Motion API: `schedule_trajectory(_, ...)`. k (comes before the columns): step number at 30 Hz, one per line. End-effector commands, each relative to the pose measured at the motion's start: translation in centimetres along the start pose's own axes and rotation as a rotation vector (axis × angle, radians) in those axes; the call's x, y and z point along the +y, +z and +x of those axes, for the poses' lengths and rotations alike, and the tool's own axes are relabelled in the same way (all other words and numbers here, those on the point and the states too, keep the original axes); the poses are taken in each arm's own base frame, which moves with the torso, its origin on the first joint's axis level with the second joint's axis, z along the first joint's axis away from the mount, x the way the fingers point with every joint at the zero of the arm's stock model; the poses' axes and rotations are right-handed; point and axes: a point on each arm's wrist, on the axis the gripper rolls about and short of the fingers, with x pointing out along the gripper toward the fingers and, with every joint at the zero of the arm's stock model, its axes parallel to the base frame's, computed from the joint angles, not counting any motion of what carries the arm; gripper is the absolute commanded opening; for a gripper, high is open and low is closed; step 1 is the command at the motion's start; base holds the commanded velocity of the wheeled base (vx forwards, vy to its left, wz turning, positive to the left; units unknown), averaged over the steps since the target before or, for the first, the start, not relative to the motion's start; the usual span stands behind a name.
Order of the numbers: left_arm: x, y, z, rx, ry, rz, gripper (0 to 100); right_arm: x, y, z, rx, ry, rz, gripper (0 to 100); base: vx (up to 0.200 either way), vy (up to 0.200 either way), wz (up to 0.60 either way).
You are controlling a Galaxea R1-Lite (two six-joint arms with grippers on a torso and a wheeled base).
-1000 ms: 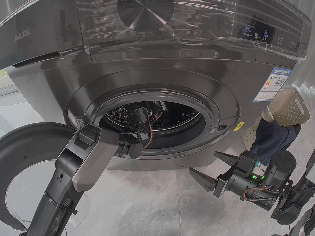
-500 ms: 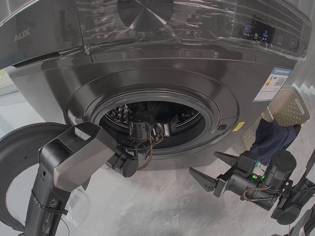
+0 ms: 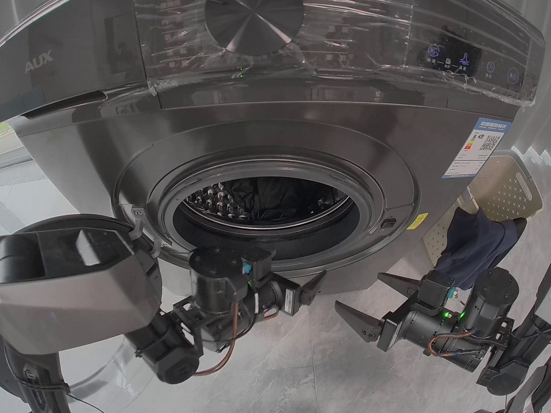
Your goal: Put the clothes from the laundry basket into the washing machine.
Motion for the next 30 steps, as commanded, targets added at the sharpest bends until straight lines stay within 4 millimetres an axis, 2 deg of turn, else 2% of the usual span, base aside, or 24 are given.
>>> schedule_trajectory(1, -1.9, 2.4, -7.3, -0.060, -0.115, 0.027, 100, -0.4, -0.7, -1.2, 0.041, -0.014, -0.004, 100, 0.000, 0.000, 0.00)
schedule_trajectory(2, -1.5, 2.1, -8.8, -0.041, -0.095, 0.037, 100, -0.5, -0.8, -2.0, 0.053, -0.020, -0.004, 100, 0.000, 0.000, 0.00)
schedule_trajectory(4, -1.3, 2.0, -9.5, -0.042, -0.095, 0.037, 100, -0.6, -0.9, -2.4, 0.063, -0.025, -0.007, 100, 0.000, 0.000, 0.00)
schedule_trajectory(5, -1.2, 2.4, -11.5, -0.074, -0.102, 0.031, 100, -0.7, -1.0, -3.7, 0.072, -0.028, -0.006, 100, 0.000, 0.000, 0.00)
schedule_trajectory(6, -1.1, 2.6, -12.5, -0.090, -0.105, 0.030, 100, -0.7, -0.6, -4.4, 0.056, -0.033, -0.005, 100, 0.000, 0.000, 0.00)
schedule_trajectory(7, -1.2, 2.5, -12.6, -0.090, -0.106, 0.030, 100, -0.7, -0.6, -4.4, 0.052, -0.033, -0.004, 100, 0.000, 0.000, 0.00)
schedule_trajectory(9, -0.9, 3.2, -14.9, -0.123, -0.106, 0.025, 100, -0.6, 1.4, -6.0, -0.059, -0.049, 0.026, 100, 0.000, 0.000, 0.00)
schedule_trajectory(13, -0.3, 4.0, -17.8, -0.164, -0.090, 0.025, 100, -0.8, 2.7, -7.7, -0.127, -0.102, 0.049, 100, -0.100, 0.000, 0.00)
schedule_trajectory(14, -0.3, 4.0, -17.9, -0.165, -0.090, 0.025, 100, -0.8, 2.7, -7.8, -0.127, -0.104, 0.049, 100, -0.200, 0.000, 0.00)
schedule_trajectory(15, -0.1, 4.2, -19.3, -0.184, -0.080, 0.024, 100, -1.0, 2.8, -8.3, -0.120, -0.139, 0.053, 100, -0.200, 0.000, 0.00)
schedule_trajectory(17, 0.5, 4.0, -20.9, -0.186, -0.057, 0.022, 100, -1.4, 2.6, -8.8, -0.093, -0.179, 0.069, 100, -0.200, 0.000, 0.00)
schedule_trajectory(20, 1.2, 4.4, -22.0, -0.194, -0.003, 0.014, 100, -2.0, 2.5, -9.7, -0.071, -0.247, 0.094, 100, 0.000, 0.000, 0.00)
schedule_trajectory(21, 1.5, 4.9, -23.5, -0.218, 0.017, 0.013, 100, -2.3, 2.6, -11.0, -0.064, -0.276, 0.111, 100, 0.000, 0.000, 0.00)
schedule_trajectory(22, 1.5, 5.1, -23.8, -0.226, 0.017, 0.014, 100, -2.3, 2.6, -11.2, -0.062, -0.279, 0.112, 100, 0.000, 0.000, 0.00)
schedule_trajectory(23, 1.6, 5.3, -25.4, -0.244, 0.019, 0.014, 100, -2.4, 2.6, -12.6, -0.060, -0.291, 0.116, 100, 0.000, 0.000, 0.00)
schedule_trajectory(30, 2.7, 4.3, -29.4, -0.195, 0.122, 0.003, 100, -3.1, 2.2, -17.4, -0.112, -0.399, 0.102, 100, -0.171, 0.000, 0.00)
